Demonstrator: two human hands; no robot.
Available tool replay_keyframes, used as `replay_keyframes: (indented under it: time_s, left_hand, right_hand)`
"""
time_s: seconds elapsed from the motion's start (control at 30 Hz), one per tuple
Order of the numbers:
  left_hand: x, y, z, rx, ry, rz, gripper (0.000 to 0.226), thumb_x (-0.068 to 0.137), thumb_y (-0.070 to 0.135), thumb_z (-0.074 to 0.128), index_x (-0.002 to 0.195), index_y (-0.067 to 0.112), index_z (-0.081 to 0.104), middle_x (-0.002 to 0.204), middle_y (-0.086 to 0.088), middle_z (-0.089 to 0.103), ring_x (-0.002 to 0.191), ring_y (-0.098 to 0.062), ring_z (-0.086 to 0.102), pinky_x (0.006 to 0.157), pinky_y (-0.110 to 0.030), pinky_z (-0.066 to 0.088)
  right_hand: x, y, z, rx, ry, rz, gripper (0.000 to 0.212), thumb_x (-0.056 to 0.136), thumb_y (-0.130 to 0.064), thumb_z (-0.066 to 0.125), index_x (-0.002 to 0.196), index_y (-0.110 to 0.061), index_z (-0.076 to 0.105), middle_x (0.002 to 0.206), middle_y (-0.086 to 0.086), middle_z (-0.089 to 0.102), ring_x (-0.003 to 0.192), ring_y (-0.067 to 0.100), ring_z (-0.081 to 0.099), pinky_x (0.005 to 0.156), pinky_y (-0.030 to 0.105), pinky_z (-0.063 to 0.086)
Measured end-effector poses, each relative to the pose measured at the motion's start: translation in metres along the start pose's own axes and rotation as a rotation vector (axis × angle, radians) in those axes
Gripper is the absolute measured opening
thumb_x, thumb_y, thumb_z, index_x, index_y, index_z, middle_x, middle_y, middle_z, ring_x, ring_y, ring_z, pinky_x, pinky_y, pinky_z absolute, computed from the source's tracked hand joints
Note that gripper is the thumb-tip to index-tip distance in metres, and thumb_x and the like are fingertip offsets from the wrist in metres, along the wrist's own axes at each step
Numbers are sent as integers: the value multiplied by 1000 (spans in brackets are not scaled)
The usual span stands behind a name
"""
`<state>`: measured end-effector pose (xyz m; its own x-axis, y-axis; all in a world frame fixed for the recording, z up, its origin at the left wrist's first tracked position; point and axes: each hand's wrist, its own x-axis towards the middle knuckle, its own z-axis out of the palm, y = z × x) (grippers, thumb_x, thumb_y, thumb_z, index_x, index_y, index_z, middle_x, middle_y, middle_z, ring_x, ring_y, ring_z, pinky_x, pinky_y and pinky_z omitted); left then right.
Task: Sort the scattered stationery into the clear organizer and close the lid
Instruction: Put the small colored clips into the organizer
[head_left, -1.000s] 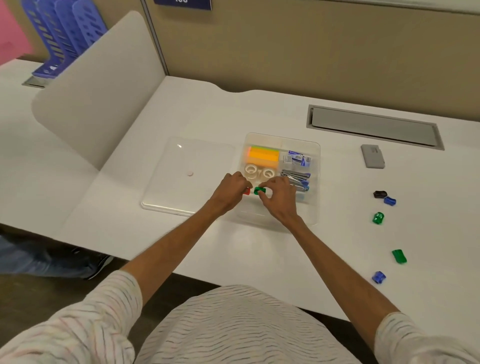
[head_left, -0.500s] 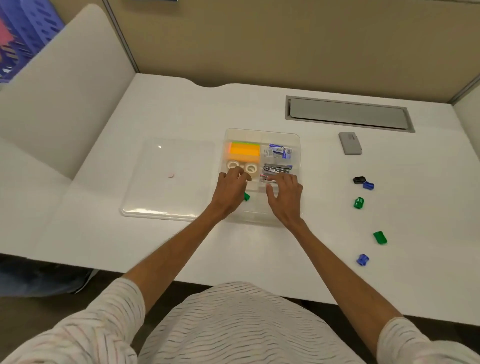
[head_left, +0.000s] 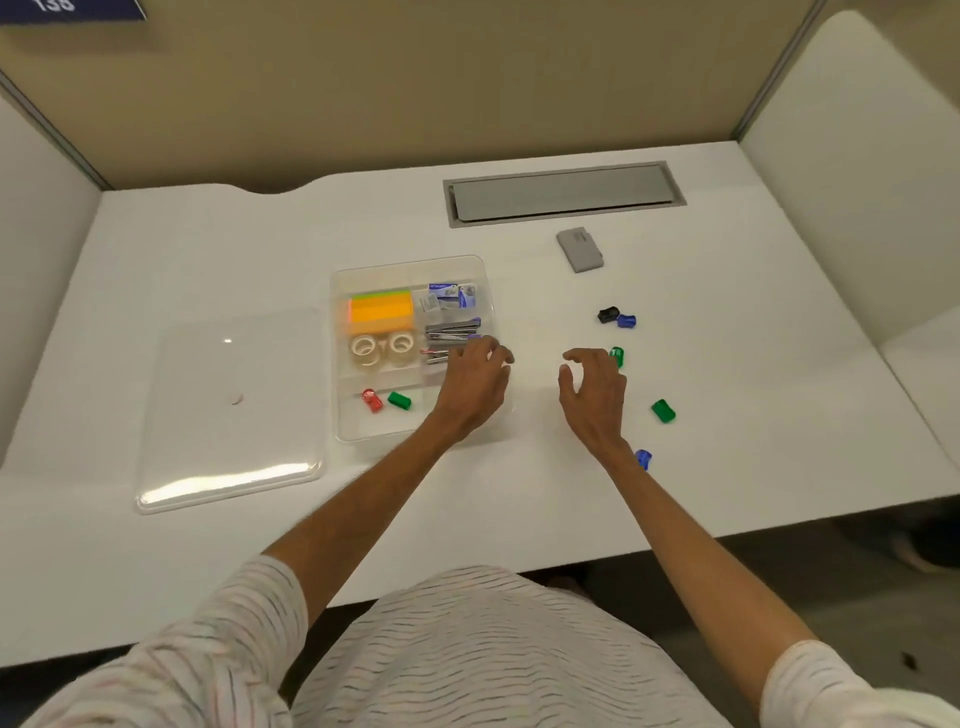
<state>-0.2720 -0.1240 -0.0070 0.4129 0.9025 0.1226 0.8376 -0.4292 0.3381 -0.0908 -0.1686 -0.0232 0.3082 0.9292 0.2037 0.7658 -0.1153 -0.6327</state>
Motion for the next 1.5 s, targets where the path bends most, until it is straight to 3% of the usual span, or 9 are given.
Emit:
replay_keyframes:
  time_s: [0.17, 0.3, 0.5, 0.7, 0.87, 0.93, 1.03, 1.17, 1.5]
  left_hand:
    - [17, 36, 18, -6, -50, 89, 25, 96, 17, 48, 118, 15, 59, 127, -7, 55, 123, -24, 48, 105, -41, 30]
    - [32, 63, 30, -55, -114, 129, 29, 95, 12, 48, 123, 13, 56, 128, -7, 54, 121, -24, 48, 100, -36, 34]
    - [51, 95, 49, -130, -249, 41, 38, 92, 5, 46, 130, 13, 49, 132, -7, 50, 117, -26, 49, 95, -39, 40]
    - [62, 112, 70, -232, -376, -134, 56, 95, 20, 52, 145, 12, 29, 138, -11, 49, 122, -27, 52, 101, -40, 45]
    - [75, 119, 86, -204, -401, -137, 68, 96, 30, 52, 152, 15, 16, 148, -11, 40, 130, -27, 46, 104, -41, 44]
    - [83, 125, 91, -181, -399, -130, 70, 96, 35, 52, 153, 17, 15, 143, -10, 44, 124, -27, 50, 98, -41, 49]
    - [95, 133, 97, -138, -408, -120, 68, 96, 39, 52, 152, 22, 17, 130, -10, 51, 113, -26, 55, 87, -39, 51]
    - [104, 139, 102, -129, -390, -148, 46, 98, 32, 49, 141, 21, 36, 121, -11, 56, 106, -26, 56, 85, -38, 47]
    - [96, 122, 79, -169, -343, -178, 39, 95, 34, 55, 129, 16, 45, 121, -8, 58, 106, -25, 57, 87, -38, 48]
  right_hand:
    - [-3, 40, -29, -73, 27, 111, 24, 90, -15, 56, 113, -16, 60, 117, 0, 60, 111, 21, 51, 86, 34, 34]
    - [-4, 67, -52, -95, 8, 165, 29, 86, -11, 58, 115, -14, 59, 118, 2, 59, 113, 22, 50, 88, 35, 39]
    - [0, 100, -72, -136, -82, 252, 36, 84, -16, 65, 119, -16, 55, 122, 1, 56, 114, 21, 50, 87, 36, 42]
    - [-1, 128, -78, -84, -197, 297, 41, 87, -23, 66, 124, -15, 52, 122, 3, 54, 113, 19, 51, 91, 34, 47]
    - [2, 141, -80, -38, -217, 278, 28, 88, -20, 63, 116, -15, 57, 110, 2, 61, 103, 19, 55, 83, 24, 43]
    - [6, 145, -80, -32, -233, 278, 25, 88, -20, 63, 112, -15, 59, 109, 1, 62, 101, 18, 56, 84, 24, 44]
    - [11, 149, -82, -29, -250, 275, 23, 89, -22, 63, 110, -16, 59, 108, 0, 61, 99, 16, 57, 84, 26, 47]
    - [16, 155, -83, -45, -266, 208, 21, 89, -19, 61, 110, -14, 59, 107, 1, 60, 99, 18, 57, 81, 26, 46]
    - [48, 133, -75, -2, -284, 241, 42, 91, -20, 61, 131, -19, 50, 109, 1, 60, 104, 19, 57, 92, 32, 47]
